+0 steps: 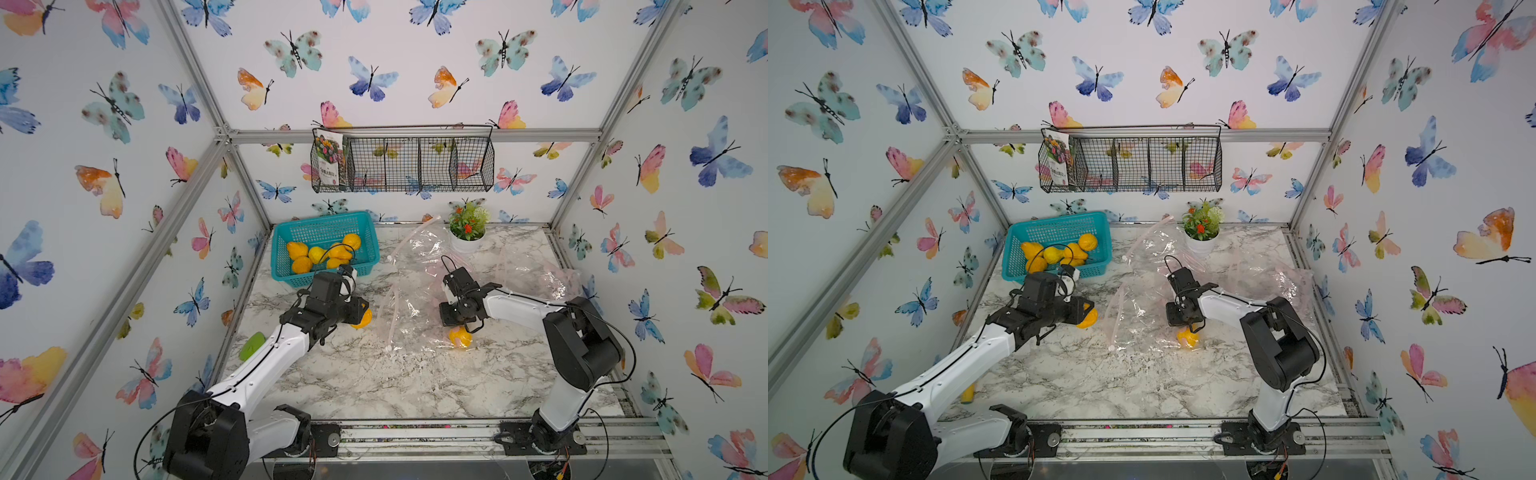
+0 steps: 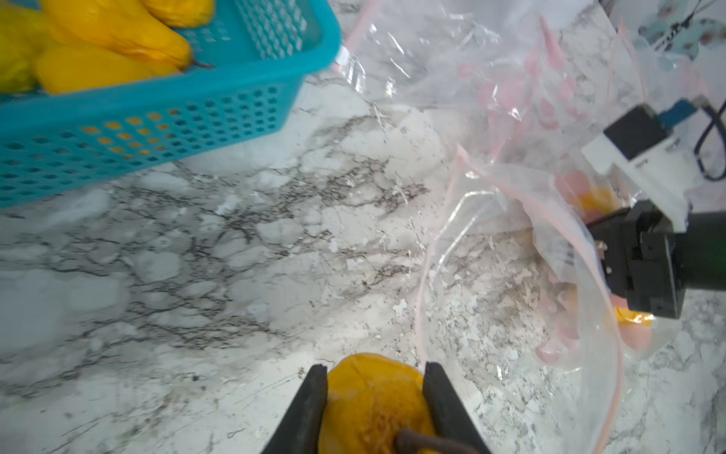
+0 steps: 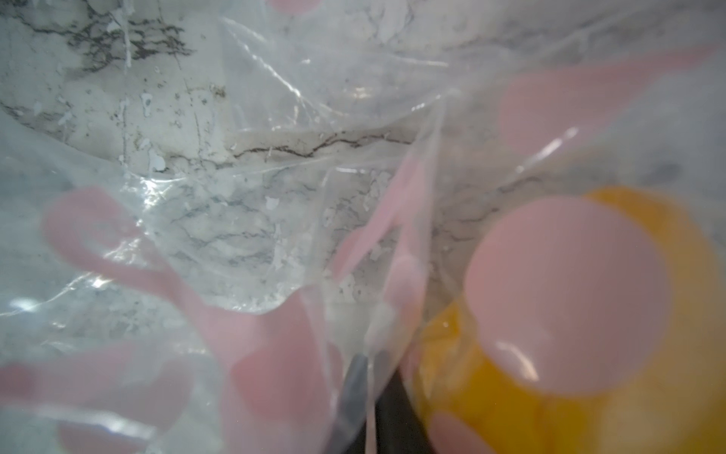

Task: Open the zip-top bag and take out the pear
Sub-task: Place the pear in the basket.

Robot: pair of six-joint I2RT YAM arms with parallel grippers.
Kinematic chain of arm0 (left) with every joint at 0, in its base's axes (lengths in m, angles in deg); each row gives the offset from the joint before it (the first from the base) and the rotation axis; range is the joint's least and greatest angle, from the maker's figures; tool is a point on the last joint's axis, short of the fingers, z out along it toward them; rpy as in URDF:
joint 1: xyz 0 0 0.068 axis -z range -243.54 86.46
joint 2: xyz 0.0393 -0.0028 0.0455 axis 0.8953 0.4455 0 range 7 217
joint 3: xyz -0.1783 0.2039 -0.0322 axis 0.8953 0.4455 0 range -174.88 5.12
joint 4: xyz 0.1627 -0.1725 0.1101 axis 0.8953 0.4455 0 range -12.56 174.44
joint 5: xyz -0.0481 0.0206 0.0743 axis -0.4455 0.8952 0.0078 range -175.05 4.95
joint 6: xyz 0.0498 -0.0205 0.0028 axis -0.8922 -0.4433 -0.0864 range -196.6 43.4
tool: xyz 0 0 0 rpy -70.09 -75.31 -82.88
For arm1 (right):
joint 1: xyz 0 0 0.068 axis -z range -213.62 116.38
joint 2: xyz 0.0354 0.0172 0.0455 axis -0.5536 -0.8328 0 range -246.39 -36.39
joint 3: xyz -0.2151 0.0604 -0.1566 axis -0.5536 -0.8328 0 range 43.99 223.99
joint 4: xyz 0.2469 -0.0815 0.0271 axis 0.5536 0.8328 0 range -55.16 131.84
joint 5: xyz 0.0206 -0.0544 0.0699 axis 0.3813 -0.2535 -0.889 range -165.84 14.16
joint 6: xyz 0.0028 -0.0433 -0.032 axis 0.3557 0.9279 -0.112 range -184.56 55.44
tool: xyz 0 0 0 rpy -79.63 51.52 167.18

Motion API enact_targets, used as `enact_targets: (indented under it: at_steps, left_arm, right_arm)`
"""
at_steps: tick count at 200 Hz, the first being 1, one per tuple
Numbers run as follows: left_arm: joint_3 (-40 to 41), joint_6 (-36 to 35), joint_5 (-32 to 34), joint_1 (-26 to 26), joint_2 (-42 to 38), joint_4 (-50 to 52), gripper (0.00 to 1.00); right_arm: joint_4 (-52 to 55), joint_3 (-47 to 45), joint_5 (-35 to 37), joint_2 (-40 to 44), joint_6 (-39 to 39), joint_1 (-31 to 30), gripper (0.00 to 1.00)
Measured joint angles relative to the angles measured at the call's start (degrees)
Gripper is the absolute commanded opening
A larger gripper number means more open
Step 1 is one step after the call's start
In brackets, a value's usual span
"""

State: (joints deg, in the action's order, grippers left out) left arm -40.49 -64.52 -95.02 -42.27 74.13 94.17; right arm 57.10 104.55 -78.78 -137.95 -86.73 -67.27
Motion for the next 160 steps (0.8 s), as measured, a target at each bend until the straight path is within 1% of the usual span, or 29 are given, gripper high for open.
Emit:
enact_targets:
  at_steps: [13, 23, 29, 46, 75, 115, 131, 133, 160]
  left_arm:
    - [-2.93, -0.11, -0.35, -3.06, -0.7, 1.16, 0.13]
    - [-5.09, -0.46, -0.5, -4.42, -0.55, 1.75, 0.13]
    - [-7.34, -0.85, -0.57, -5.55, 0.02, 2.23, 0.13]
    - [-13.18, -2.1, -0.59, -7.58, 2.69, 2.58, 0.13]
    - [-23.52, -4.96, 0.33, -10.27, 11.04, 2.38, 0.13]
    - [-31.74, -5.4, 0.9, -14.91, 23.28, -0.11, 0.13]
    - [-35.19, -4.57, -0.52, -16.22, 28.37, -0.28, 0.13]
    - [-36.28, -4.22, -1.05, -16.46, 29.92, -0.33, 0.13]
    - [-41.92, -1.88, -4.85, -16.24, 38.1, -1.73, 0.13]
  right_arm:
    - [0.15, 0.07, -0.52, 0.0, 0.22, 0.0, 0.23]
    - [0.39, 0.28, -1.27, 0.04, 0.55, 0.04, 0.37]
    - [0.76, 0.55, -1.81, 0.11, 0.83, 0.07, 0.43]
    - [2.16, 1.99, -3.34, 0.44, 0.92, 0.09, 0.51]
    - [4.44, 4.52, -5.09, 3.3, 1.49, 0.09, 0.57]
    - [7.72, 8.72, -6.75, 9.18, 1.9, 0.09, 0.6]
    - [8.52, 9.53, -7.06, 11.89, 1.86, 0.09, 0.61]
    - [8.59, 9.57, -7.13, 12.2, 1.88, 0.09, 0.61]
    - [9.38, 10.56, -8.59, 16.13, 1.81, 0.17, 0.62]
